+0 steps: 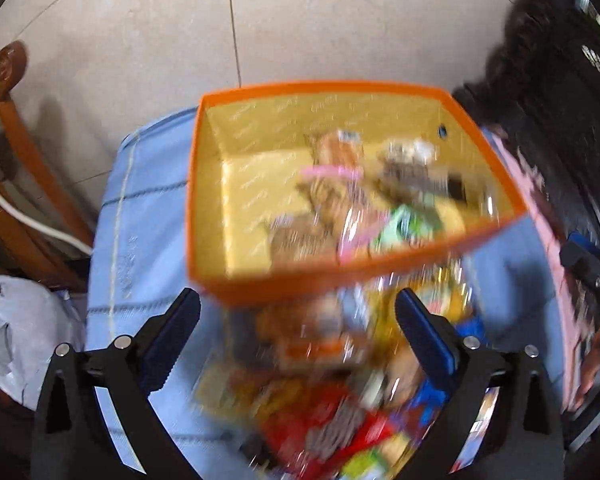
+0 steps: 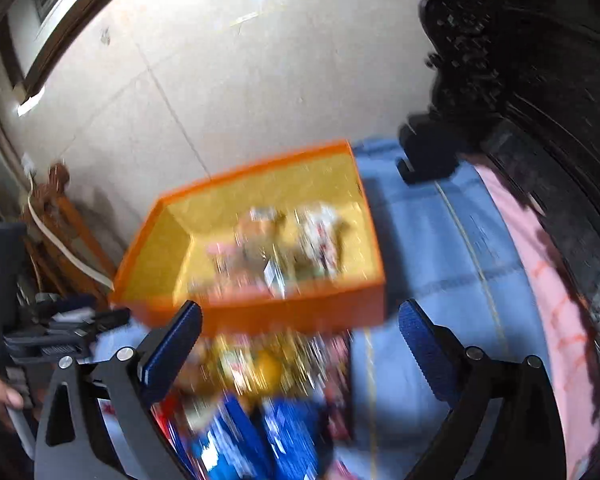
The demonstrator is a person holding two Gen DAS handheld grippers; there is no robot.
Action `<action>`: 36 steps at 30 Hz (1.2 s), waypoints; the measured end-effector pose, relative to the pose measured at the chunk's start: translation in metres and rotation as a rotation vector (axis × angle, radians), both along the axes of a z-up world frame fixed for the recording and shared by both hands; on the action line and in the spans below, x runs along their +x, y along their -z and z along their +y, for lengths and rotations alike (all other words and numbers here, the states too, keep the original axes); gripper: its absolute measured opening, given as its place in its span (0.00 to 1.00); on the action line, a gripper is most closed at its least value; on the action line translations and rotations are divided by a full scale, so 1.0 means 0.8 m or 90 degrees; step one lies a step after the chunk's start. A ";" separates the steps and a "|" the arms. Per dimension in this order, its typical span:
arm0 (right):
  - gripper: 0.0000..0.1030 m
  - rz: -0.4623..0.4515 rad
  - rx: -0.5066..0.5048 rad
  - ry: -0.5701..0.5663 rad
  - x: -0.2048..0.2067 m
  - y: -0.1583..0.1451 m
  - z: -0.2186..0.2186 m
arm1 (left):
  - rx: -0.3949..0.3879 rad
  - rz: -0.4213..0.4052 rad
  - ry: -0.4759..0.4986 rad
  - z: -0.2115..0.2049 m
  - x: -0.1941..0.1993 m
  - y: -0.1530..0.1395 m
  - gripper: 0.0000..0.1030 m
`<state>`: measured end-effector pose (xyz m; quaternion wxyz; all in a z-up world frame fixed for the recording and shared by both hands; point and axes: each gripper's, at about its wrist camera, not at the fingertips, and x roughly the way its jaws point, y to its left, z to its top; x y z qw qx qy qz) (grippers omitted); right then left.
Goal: Organize snacks
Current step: 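Drop the pink cookie bag and chocolate bar into the orange box, then grasp red snack bag with left tool while right tool grasps blue chips bag, carry to box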
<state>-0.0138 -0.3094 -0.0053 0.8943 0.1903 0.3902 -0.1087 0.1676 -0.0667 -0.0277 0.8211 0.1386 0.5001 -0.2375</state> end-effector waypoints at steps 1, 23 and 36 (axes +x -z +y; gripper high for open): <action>0.96 0.014 0.005 0.001 -0.009 0.005 0.001 | 0.011 -0.006 0.001 0.008 -0.011 0.004 0.94; 0.96 0.167 -0.061 -0.026 -0.101 0.068 0.055 | -0.026 0.301 -0.187 0.033 -0.032 0.125 0.32; 0.96 0.161 -0.007 -0.061 -0.061 0.076 0.066 | -0.006 0.152 -0.108 0.087 -0.110 0.049 0.25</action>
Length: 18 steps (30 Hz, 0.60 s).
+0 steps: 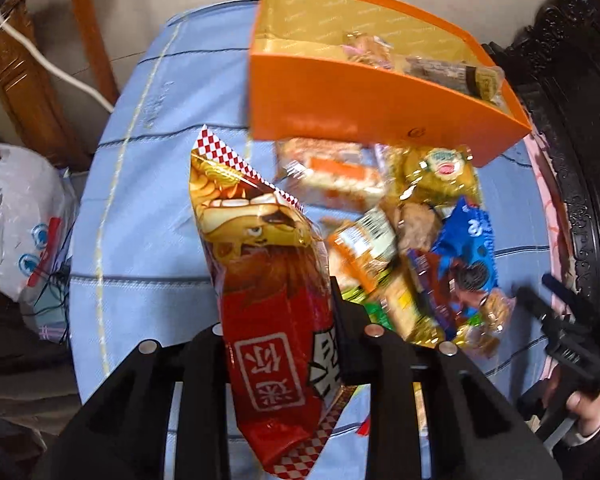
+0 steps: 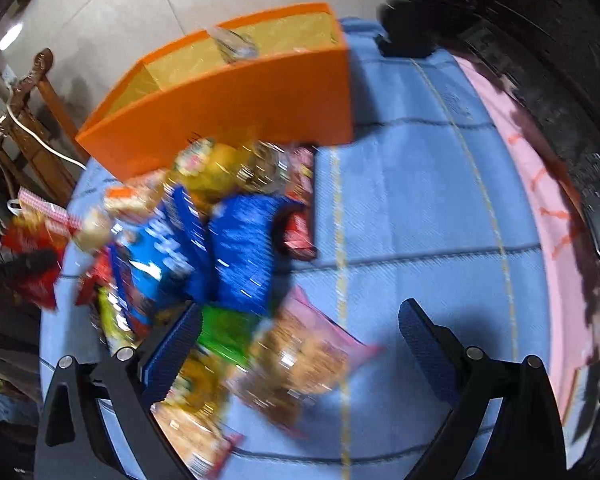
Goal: Organize snacks
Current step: 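Grasp red snack bag with left tool while right tool grasps blue chips bag, carry to box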
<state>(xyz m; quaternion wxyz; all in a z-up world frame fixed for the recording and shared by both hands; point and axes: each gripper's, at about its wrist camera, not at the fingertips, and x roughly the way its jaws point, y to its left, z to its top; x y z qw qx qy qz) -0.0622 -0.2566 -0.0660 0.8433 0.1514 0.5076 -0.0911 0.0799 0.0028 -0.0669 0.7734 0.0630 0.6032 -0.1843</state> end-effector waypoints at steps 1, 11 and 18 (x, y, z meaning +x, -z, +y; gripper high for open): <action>0.96 -0.004 -0.002 -0.021 0.008 -0.002 0.012 | 0.000 0.001 -0.004 0.004 0.000 0.003 0.25; 0.94 0.031 -0.142 -0.218 0.092 0.044 0.122 | 0.005 -0.004 0.011 0.010 -0.011 0.008 0.26; 0.36 0.017 -0.032 -0.204 0.072 0.000 0.104 | 0.005 -0.019 0.020 0.009 -0.013 0.001 0.26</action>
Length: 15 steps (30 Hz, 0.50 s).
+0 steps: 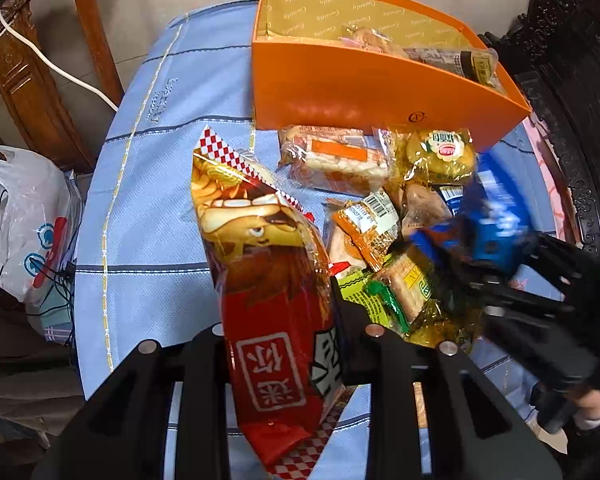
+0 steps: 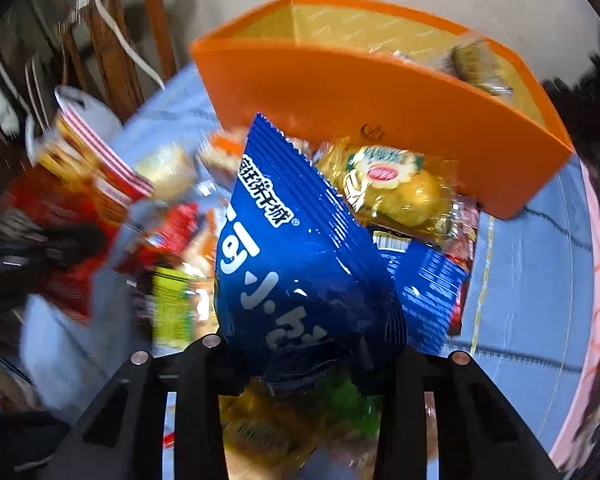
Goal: Organize snacks
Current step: 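Grasp red snack bag with left tool while right tool grasps blue chips bag, carry to box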
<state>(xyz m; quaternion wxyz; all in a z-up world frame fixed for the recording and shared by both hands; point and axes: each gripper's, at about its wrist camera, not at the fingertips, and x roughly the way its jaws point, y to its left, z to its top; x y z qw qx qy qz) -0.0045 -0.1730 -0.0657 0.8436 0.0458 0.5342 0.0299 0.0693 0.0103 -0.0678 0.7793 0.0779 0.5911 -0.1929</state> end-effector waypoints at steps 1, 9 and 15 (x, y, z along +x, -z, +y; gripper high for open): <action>0.36 -0.009 0.020 0.015 -0.007 -0.012 -0.010 | -0.003 -0.002 0.001 -0.001 0.000 -0.002 0.26; 0.36 -0.028 0.076 0.083 -0.033 -0.043 -0.058 | -0.052 -0.044 0.038 -0.016 -0.002 -0.040 0.26; 0.36 -0.082 0.085 0.100 -0.022 -0.081 -0.085 | -0.088 -0.071 0.063 -0.030 0.010 -0.075 0.26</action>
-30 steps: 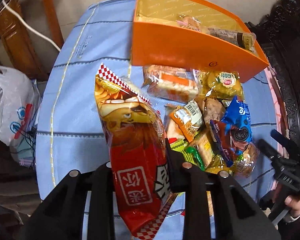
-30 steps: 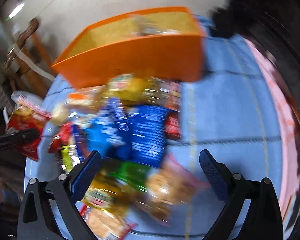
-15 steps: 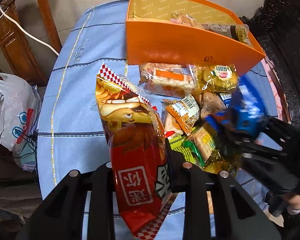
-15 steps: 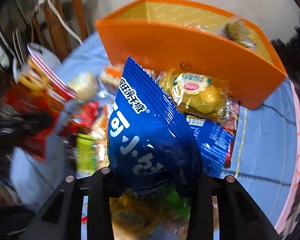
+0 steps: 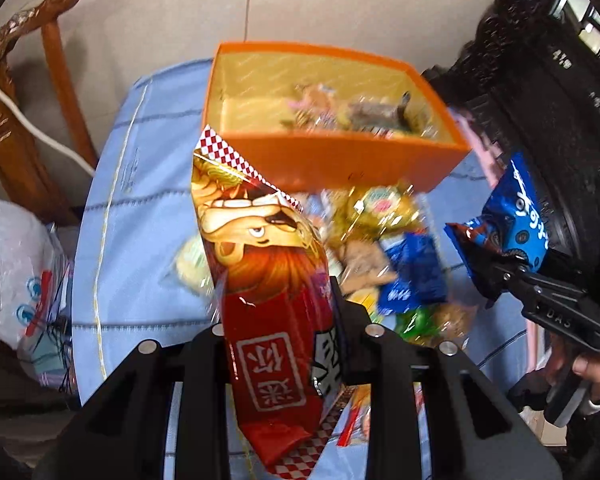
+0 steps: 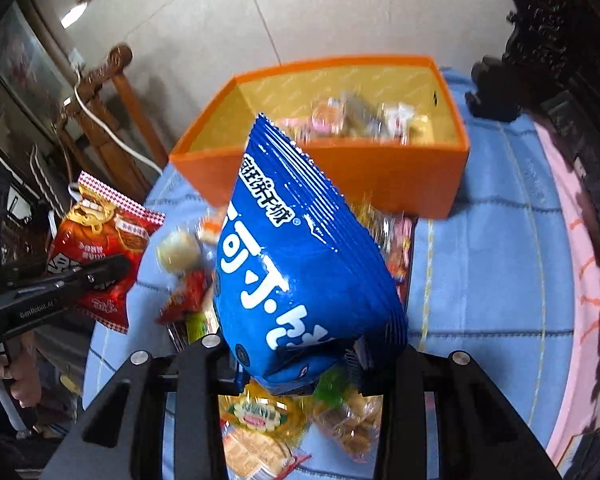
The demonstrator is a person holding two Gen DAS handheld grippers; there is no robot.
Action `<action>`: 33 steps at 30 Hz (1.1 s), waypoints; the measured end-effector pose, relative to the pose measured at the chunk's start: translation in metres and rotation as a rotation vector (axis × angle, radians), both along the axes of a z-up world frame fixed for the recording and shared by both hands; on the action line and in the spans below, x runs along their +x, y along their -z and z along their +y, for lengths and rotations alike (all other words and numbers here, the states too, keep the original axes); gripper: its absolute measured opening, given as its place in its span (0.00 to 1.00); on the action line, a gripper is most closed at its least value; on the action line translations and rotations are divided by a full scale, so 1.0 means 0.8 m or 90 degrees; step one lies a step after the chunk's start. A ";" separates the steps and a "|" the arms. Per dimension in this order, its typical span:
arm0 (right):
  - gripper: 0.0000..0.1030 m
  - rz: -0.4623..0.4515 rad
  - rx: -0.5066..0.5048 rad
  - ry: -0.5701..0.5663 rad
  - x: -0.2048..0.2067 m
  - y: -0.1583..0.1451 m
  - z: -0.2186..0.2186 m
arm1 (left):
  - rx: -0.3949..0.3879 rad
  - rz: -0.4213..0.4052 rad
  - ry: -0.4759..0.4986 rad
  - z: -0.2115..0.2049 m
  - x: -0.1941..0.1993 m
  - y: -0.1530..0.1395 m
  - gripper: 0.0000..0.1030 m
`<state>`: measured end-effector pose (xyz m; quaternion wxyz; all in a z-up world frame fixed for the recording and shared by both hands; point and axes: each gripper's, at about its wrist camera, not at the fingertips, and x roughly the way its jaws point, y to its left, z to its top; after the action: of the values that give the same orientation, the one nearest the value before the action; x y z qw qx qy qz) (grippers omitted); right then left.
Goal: Organize snacks
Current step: 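Grasp red snack bag with left tool while right tool grasps blue chips bag, carry to box, then drop the red snack bag and blue chips bag into the orange box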
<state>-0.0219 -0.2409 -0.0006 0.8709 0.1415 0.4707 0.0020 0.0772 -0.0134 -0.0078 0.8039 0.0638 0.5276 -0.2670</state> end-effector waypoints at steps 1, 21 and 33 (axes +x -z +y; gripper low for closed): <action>0.36 -0.013 -0.001 0.005 0.006 -0.009 -0.008 | -0.007 -0.009 0.005 -0.003 0.006 -0.008 0.26; 0.39 0.041 -0.107 0.111 0.227 0.060 -0.092 | 0.037 -0.022 -0.040 -0.147 0.219 0.034 0.44; 0.82 -0.046 -0.049 0.177 0.113 0.026 -0.125 | 0.060 -0.096 -0.048 -0.105 0.172 0.002 0.96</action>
<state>0.0682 -0.3411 -0.0214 0.8838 0.1717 0.4148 -0.1318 0.2145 -0.0977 -0.0095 0.8470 0.1015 0.4795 -0.2060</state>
